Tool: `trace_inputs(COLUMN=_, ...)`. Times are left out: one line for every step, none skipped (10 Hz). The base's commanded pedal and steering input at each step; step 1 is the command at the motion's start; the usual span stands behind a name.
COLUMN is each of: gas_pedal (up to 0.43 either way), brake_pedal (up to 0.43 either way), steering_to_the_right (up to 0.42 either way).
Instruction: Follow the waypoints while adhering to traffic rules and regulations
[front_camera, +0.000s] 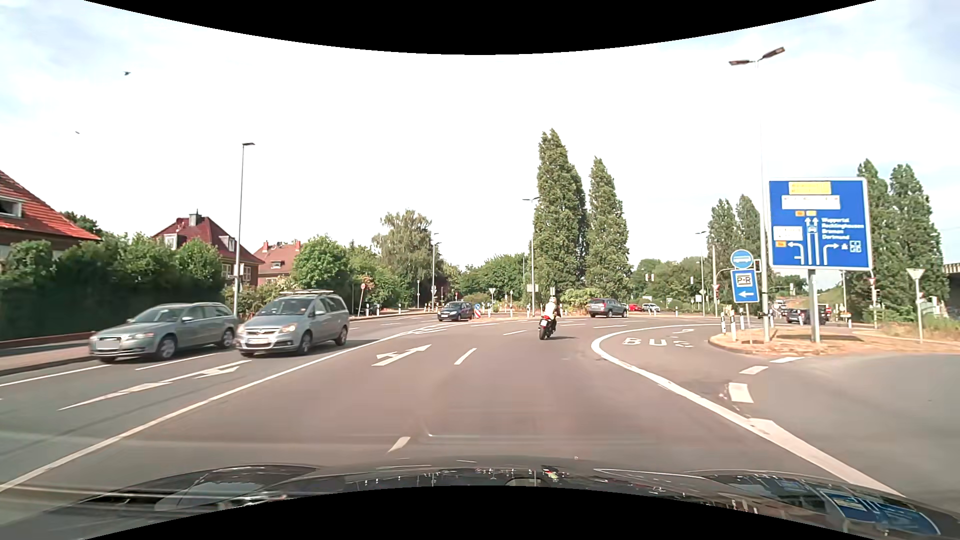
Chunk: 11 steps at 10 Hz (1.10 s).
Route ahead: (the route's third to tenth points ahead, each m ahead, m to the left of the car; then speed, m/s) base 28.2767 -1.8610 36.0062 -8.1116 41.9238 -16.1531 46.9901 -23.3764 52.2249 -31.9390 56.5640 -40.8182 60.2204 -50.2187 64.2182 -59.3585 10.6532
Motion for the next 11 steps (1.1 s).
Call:
trace_inputs(gas_pedal=0.008, brake_pedal=0.0, steering_to_the_right=0.029)
trace_inputs(gas_pedal=0.0, brake_pedal=0.0, steering_to_the_right=0.03)
trace_inputs(gas_pedal=0.0, brake_pedal=0.0, steering_to_the_right=0.03)
trace_inputs(gas_pedal=0.0, brake_pedal=0.0, steering_to_the_right=0.034)
trace_inputs(gas_pedal=0.0, brake_pedal=0.0, steering_to_the_right=0.038)
trace_inputs(gas_pedal=0.028, brake_pedal=0.0, steering_to_the_right=0.041)
trace_inputs(gas_pedal=0.028, brake_pedal=0.0, steering_to_the_right=0.049)
trace_inputs(gas_pedal=0.028, brake_pedal=0.0, steering_to_the_right=0.056)
trace_inputs(gas_pedal=0.02, brake_pedal=0.0, steering_to_the_right=0.065)
trace_inputs(gas_pedal=0.02, brake_pedal=0.0, steering_to_the_right=0.069)
trace_inputs(gas_pedal=0.02, brake_pedal=0.0, steering_to_the_right=0.071)
